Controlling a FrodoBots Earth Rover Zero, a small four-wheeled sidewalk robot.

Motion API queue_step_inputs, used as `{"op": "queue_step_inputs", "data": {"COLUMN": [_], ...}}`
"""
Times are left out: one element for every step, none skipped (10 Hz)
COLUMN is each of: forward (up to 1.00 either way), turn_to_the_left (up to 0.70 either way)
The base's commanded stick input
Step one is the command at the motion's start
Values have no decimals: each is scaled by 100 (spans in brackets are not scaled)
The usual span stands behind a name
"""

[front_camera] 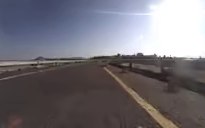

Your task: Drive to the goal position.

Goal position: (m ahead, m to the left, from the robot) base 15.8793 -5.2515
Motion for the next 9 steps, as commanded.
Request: {"op": "queue_step_inputs", "data": {"forward": [70, 70, 70, 70, 70, 70, 70, 70, 70], "turn_to_the_left": [0, 0, 0, 0, 0, 0, 0, 0, 0]}}
